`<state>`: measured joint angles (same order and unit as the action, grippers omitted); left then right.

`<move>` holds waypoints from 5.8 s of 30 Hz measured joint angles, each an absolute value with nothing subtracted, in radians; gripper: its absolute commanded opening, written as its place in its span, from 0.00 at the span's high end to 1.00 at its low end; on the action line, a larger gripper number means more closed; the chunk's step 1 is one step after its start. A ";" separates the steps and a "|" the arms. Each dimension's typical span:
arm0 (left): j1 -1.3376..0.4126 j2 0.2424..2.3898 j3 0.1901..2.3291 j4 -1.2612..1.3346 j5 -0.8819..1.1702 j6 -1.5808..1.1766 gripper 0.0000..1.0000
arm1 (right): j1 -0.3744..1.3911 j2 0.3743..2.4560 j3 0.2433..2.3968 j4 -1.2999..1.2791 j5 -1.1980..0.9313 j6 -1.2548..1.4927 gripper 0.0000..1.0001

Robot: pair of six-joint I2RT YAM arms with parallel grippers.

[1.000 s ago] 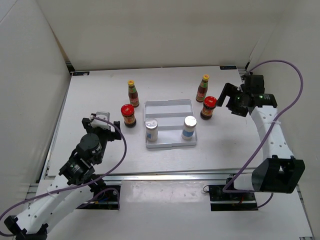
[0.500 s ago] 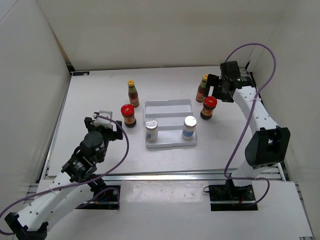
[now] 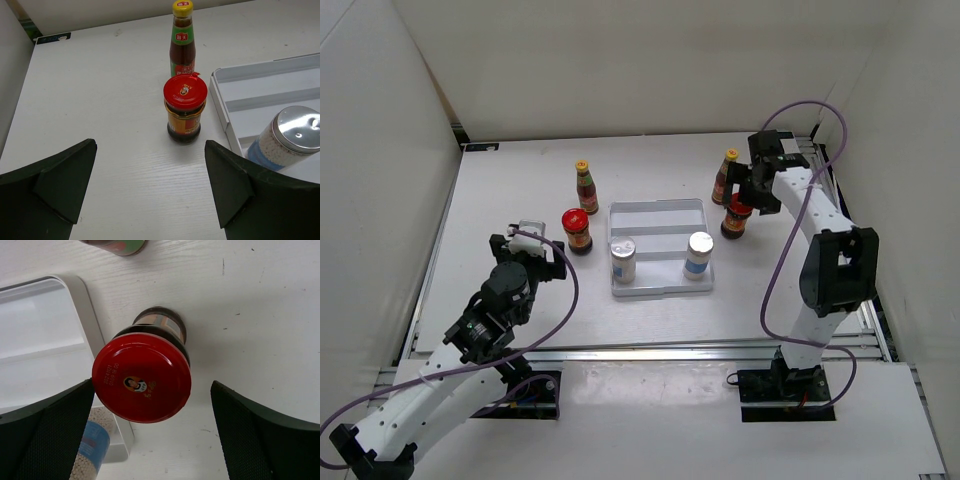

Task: Organize the condiment bottles

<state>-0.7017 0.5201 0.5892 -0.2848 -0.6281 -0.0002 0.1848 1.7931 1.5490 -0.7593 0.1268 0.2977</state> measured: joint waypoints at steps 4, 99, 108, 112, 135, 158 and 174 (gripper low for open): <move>-0.702 0.520 0.589 -0.285 -0.628 0.000 0.00 | 0.185 1.809 1.549 -0.759 0.119 0.295 0.16; -0.549 0.888 0.842 -0.364 -0.422 -0.093 0.00 | 0.491 1.129 1.486 -0.765 0.191 0.266 0.00; -0.357 1.228 1.076 -0.387 -0.168 -0.168 0.00 | 0.491 1.023 1.379 -0.868 0.188 0.289 0.00; -0.331 1.337 1.089 -0.402 -0.106 -0.200 0.00 | 0.491 0.987 1.377 -0.894 0.185 0.292 0.00; -0.304 1.549 1.128 -0.426 -0.025 -0.248 0.12 | 0.491 0.985 1.377 -0.922 0.142 0.274 0.00; -0.338 1.531 1.411 -0.598 0.012 -0.230 0.82 | 0.491 1.044 1.443 -0.970 0.134 0.252 0.00; -0.409 1.744 1.554 -0.593 0.232 -0.177 0.83 | 0.491 1.032 1.458 -0.996 0.128 0.254 0.00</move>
<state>-0.4088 1.7439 1.5543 -0.5930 0.2321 -0.1768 0.4911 1.0325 1.4578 -0.9962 0.1280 0.2543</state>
